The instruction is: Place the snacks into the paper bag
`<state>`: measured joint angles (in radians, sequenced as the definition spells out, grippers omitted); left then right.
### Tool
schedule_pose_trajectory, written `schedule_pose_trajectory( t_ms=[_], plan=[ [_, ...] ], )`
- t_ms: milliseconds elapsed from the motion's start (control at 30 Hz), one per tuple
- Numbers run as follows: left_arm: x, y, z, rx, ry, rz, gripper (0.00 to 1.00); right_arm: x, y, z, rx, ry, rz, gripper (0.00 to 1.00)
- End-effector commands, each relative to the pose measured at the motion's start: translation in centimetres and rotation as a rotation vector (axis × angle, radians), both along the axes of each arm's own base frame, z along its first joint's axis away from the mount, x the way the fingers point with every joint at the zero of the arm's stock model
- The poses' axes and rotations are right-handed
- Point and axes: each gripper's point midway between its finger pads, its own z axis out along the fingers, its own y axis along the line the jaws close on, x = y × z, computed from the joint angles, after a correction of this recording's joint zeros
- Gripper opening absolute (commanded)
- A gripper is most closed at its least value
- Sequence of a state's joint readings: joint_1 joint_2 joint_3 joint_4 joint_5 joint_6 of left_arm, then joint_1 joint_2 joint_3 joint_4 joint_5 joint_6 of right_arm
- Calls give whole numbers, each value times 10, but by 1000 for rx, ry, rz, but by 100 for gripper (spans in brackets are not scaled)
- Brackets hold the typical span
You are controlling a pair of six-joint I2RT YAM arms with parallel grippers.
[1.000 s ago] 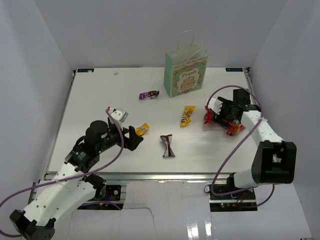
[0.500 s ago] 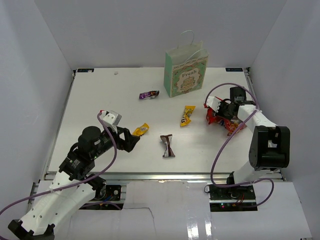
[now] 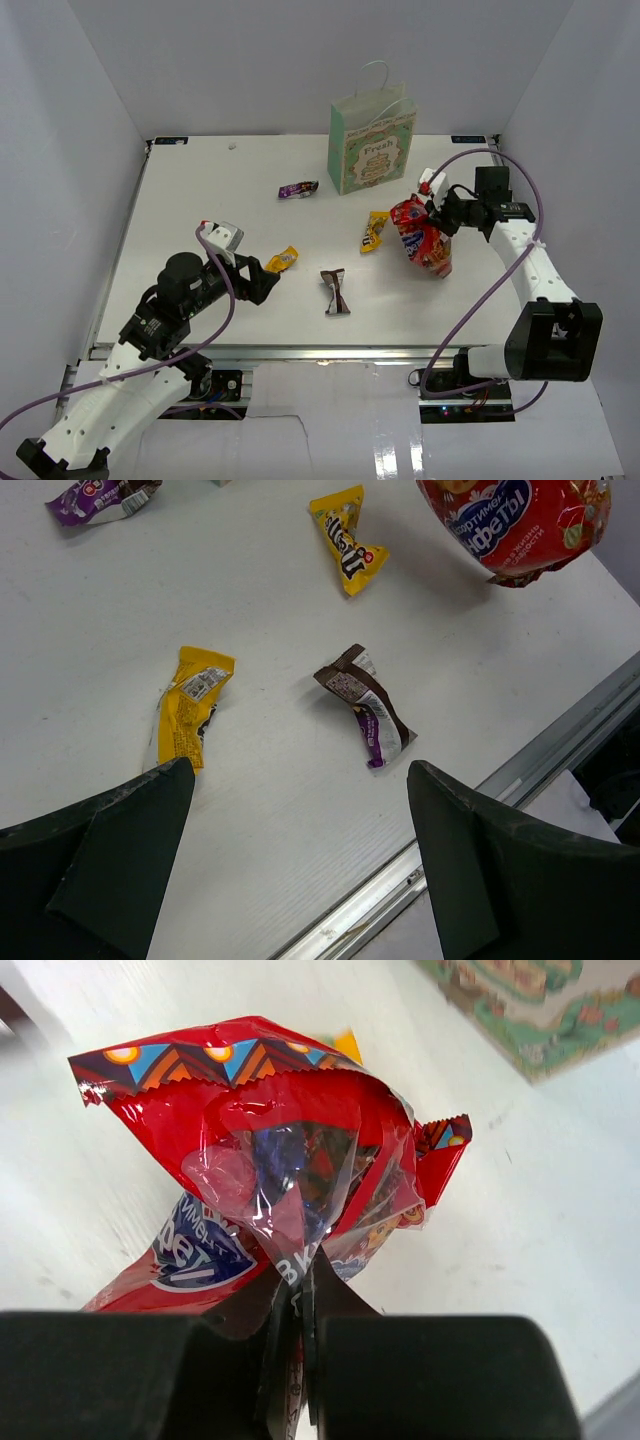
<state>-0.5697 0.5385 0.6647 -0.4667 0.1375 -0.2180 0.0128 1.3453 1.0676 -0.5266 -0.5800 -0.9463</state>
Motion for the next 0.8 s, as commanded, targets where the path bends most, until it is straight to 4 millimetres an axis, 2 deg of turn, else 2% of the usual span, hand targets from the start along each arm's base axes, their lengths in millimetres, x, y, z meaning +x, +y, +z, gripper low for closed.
schedule_pose_trajectory(
  t_ms=[0,67,100,167,200,333,400,433,467,500,533,567,633,700,733,767],
  plan=[
    [2,0,2,0,-5,6,98,4,39,97,265,-142,89,8],
    [3,-1,1,3,0,6,98,1,50,118,340,-140,122,8],
    [3,-1,2,2,2,5,98,2,61,136,356,-160,162,8],
    [4,-3,1,1,13,4,98,-2,79,147,393,-126,221,8],
    [4,-3,1,0,19,5,98,-7,93,164,409,-146,273,8],
    [7,-5,4,-12,35,19,98,-19,132,196,470,-177,377,8],
    [9,-4,6,-25,40,34,98,-21,151,220,512,-218,397,8],
    [9,-4,9,-31,37,38,98,-21,157,239,528,-259,405,8],
    [10,-4,9,-38,43,45,98,-13,164,244,540,-258,397,8],
    [10,-4,12,-45,39,49,98,-10,174,258,565,-266,388,8],
    [10,-4,12,-49,42,53,98,-8,178,289,589,-320,392,8],
    [10,-3,13,-58,42,60,98,5,190,291,608,-308,388,8],
    [8,-2,15,-70,40,64,98,23,204,320,665,-323,352,8],
    [7,-1,16,-81,42,71,98,45,208,343,711,-380,286,8],
    [5,1,17,-88,37,77,98,64,216,337,737,-344,248,8],
    [4,2,17,-90,38,82,98,70,214,364,773,-407,213,8]
  ],
)
